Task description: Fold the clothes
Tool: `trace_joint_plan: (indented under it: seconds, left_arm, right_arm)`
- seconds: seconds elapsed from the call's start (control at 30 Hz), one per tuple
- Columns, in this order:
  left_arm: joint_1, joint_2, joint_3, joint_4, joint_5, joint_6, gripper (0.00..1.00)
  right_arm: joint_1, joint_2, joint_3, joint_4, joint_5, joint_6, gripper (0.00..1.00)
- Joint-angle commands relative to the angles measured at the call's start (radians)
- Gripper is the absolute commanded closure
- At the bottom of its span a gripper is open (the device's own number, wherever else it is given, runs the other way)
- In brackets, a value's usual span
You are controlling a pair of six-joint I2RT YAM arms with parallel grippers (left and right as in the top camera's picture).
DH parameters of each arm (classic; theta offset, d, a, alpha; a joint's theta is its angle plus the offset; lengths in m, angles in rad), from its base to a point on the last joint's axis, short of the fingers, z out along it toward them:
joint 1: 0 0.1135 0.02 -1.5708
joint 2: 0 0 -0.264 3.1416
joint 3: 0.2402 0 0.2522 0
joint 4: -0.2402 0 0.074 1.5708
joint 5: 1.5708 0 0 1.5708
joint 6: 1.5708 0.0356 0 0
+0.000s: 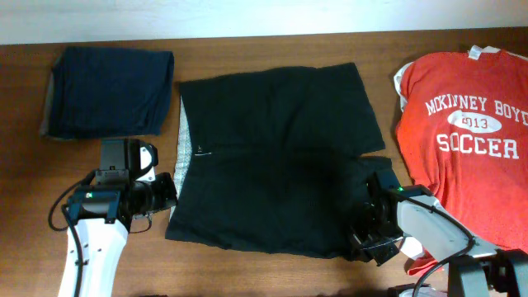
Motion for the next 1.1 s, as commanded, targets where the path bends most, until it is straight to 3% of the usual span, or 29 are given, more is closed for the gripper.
trace_joint_plan:
  seconds: [0.0,0.07,0.1,0.17,0.2,0.23,0.3,0.4,0.43,0.47,0.53,0.77,0.8,0.87,0.9,0.93,1.03,1.07]
  left_arm:
    - [0.004,-0.003,-0.005,0.002,0.003,0.009,0.89]
    - [0.004,-0.003,-0.005,0.002,0.003,0.009,0.89]
    - [0.004,-0.003,-0.005,0.001,0.003,0.009,0.89]
    - [0.004,-0.003,-0.005,-0.008,0.019,0.009,0.89]
    - [0.004,-0.003,-0.005,-0.027,0.047,0.009,0.67]
    - [0.004,-0.003,-0.006,-0.069,0.048,0.009,0.39]
    - [0.004,-0.003,-0.027,-0.143,0.049,0.007,0.36]
    - [0.004,-0.003,-0.193,-0.094,0.048,-0.116,0.33]
    - [0.004,-0.003,-0.241,-0.06,0.048,-0.144,0.25]
    - [0.008,-0.003,-0.3,-0.016,0.04,-0.243,0.07]
    - [0.039,-0.003,-0.36,0.075,0.037,-0.351,0.07]
    - [0.067,0.066,-0.381,0.272,-0.001,-0.502,0.11]
    - [0.067,0.106,-0.381,0.279,0.0,-0.502,0.23]
    - [0.067,0.164,-0.381,0.279,0.001,-0.501,0.22]
    - [0.067,0.192,-0.381,0.275,0.013,-0.5,0.22]
    - [0.067,0.207,-0.381,0.259,0.014,-0.5,0.27]
    - [0.067,0.208,-0.381,0.253,0.014,-0.5,0.44]
    - [0.067,0.208,-0.381,0.253,0.014,-0.488,0.5]
  right_arm:
    - [0.005,0.035,-0.057,-0.01,0.115,0.001,0.78]
    - [0.005,0.035,-0.057,-0.01,0.115,-0.003,0.78]
    - [0.005,0.035,-0.054,-0.01,0.115,-0.01,0.92]
    - [0.005,0.035,-0.053,-0.01,0.115,-0.009,0.96]
    - [0.005,0.035,-0.053,-0.01,0.115,-0.01,0.96]
    - [0.006,0.035,-0.054,-0.01,0.115,-0.01,0.96]
    - [0.005,0.035,-0.054,-0.009,0.114,-0.008,0.96]
    - [0.006,0.035,-0.054,-0.005,0.115,-0.009,0.96]
    - [0.006,0.035,-0.054,-0.002,0.115,-0.009,0.96]
    - [0.006,0.035,-0.054,0.006,0.115,-0.009,0.96]
    - [0.006,0.035,-0.054,0.01,0.115,-0.009,0.96]
    - [0.006,0.035,-0.054,0.016,0.127,-0.009,0.96]
    - [0.006,0.035,-0.054,0.016,0.127,-0.009,0.96]
    - [0.006,0.035,-0.054,0.021,0.127,-0.01,0.9]
    - [0.006,0.035,-0.054,0.021,0.127,-0.01,0.82]
    - [0.006,0.035,-0.054,0.021,0.127,-0.01,0.81]
    - [0.006,0.035,-0.054,0.021,0.127,-0.01,0.96]
    - [0.006,0.035,-0.054,0.021,0.127,-0.01,0.96]
